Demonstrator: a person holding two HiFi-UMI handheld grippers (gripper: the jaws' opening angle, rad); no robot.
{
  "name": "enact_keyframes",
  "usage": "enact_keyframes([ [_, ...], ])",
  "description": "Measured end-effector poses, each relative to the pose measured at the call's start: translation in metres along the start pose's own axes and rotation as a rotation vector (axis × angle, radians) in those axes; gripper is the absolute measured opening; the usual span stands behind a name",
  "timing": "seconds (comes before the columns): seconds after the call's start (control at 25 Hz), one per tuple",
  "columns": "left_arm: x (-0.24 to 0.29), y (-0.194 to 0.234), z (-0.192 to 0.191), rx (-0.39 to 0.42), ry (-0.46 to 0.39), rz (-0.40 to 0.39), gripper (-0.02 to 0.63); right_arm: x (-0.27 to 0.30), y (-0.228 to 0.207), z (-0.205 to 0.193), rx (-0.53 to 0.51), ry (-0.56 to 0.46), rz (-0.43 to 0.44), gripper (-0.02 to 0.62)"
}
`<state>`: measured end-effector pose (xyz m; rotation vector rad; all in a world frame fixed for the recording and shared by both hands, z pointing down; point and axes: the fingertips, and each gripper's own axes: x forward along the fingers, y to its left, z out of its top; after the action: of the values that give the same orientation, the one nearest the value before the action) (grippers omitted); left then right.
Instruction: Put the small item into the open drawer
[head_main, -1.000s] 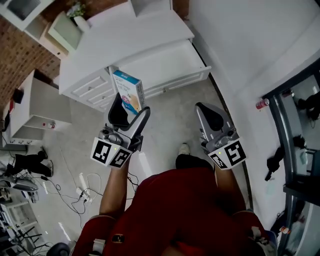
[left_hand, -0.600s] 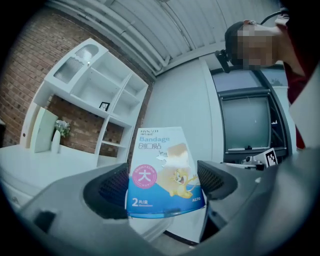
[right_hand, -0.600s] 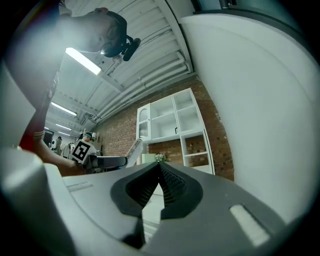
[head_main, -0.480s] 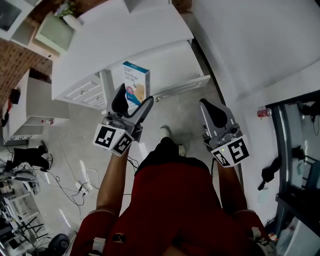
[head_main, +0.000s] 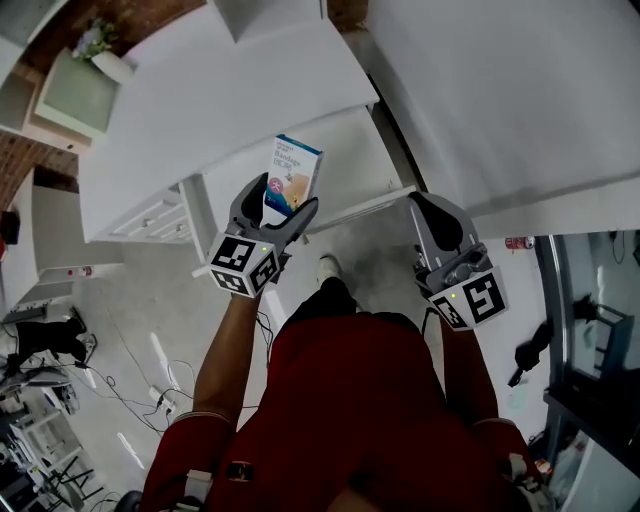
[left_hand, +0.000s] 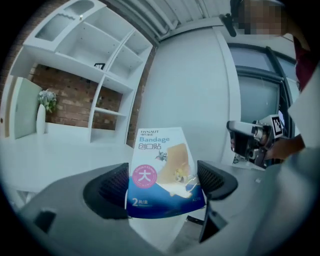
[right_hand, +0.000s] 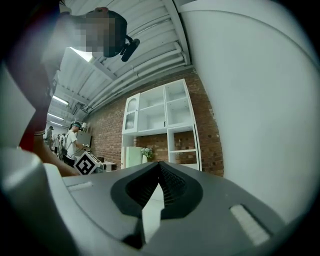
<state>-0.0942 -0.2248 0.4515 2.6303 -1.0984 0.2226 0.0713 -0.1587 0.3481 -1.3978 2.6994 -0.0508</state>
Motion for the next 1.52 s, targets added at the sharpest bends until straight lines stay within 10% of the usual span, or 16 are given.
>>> enact_keyframes([
  [0.96,0.137,0.089,-0.143,0.001,0.526,-0.019,0.431,0.083,-0.103,-0.025,-0.015,0.115,-0.038,0.011],
  [1.52,0.181,0.116,-0.205,0.009,0.673,0.057,0.431,0.062,-0.129,-0.044,-0.018,0.189,-0.126,0.011],
])
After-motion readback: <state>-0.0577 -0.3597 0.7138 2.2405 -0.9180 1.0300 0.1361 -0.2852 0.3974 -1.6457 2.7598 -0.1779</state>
